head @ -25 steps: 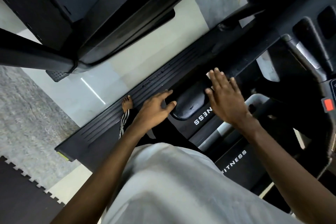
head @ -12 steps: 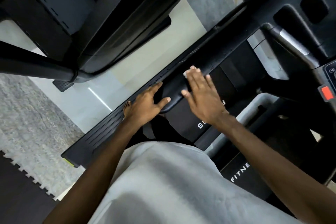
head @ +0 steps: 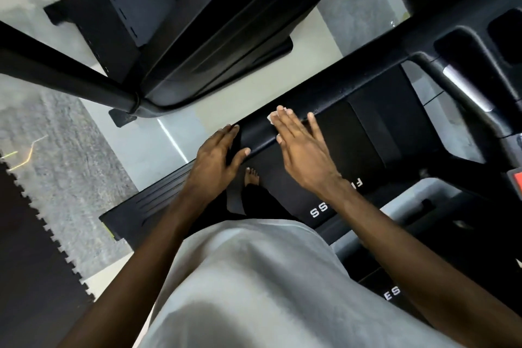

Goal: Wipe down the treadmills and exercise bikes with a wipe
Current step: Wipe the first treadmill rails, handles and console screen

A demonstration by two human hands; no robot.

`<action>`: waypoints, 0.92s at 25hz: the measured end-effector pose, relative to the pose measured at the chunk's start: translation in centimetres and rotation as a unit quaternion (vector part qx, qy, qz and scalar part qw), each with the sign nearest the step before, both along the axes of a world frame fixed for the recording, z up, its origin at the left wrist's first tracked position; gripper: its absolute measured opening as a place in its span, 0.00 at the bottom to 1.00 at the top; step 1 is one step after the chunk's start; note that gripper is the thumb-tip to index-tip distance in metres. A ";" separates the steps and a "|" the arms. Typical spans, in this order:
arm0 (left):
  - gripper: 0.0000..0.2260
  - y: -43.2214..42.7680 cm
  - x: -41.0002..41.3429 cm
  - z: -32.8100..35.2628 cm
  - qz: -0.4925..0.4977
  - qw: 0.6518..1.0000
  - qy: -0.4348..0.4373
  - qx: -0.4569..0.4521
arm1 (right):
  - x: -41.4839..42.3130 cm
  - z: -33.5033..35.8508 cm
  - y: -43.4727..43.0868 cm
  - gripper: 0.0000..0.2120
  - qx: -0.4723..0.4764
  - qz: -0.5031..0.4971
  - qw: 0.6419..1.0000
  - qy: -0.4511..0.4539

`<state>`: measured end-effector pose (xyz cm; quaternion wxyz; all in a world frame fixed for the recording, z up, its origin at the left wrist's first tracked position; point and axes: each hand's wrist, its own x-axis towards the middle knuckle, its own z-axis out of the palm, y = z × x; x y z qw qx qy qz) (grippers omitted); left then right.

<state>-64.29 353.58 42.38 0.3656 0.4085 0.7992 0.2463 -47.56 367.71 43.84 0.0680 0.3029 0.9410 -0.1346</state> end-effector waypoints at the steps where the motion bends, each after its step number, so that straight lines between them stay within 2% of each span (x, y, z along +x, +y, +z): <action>1: 0.26 0.1 0.6 0.0 0.009 1.000 0.012 0.002 | 0.7 0.0 1.3 0.23 0.011 -0.002 1.000 0.017; 5: 0.27 0.5 1.5 0.2 0.051 0.998 0.020 0.000 | 2.3 0.2 7.2 0.17 0.007 -0.141 0.984 0.112; 8: 0.27 0.9 0.8 0.8 0.049 0.998 -0.020 -0.026 | 1.1 0.9 6.2 0.15 -0.043 -0.132 0.981 0.138; 11: 0.29 1.6 -0.8 1.0 0.019 0.997 -0.049 -0.061 | 0.4 1.9 6.6 0.15 -0.076 -0.093 0.987 0.103; 15: 0.32 3.1 -3.2 0.8 -0.041 0.987 -0.120 -0.096 | -1.0 3.0 9.8 0.17 -0.046 -0.172 0.983 0.039; 17: 0.35 3.7 -4.1 0.1 -0.072 0.980 -0.153 -0.110 | -2.2 3.1 8.2 0.18 -0.064 -0.120 0.991 0.003; 19: 0.40 4.4 -5.0 -0.8 -0.113 0.972 -0.157 -0.134 | -3.2 2.7 6.7 0.18 -0.098 -0.050 0.994 -0.022; 23: 0.47 4.7 -5.9 -2.6 -0.138 0.967 -0.132 -0.166 | -5.6 1.5 10.1 0.25 -0.069 -0.066 0.989 -0.112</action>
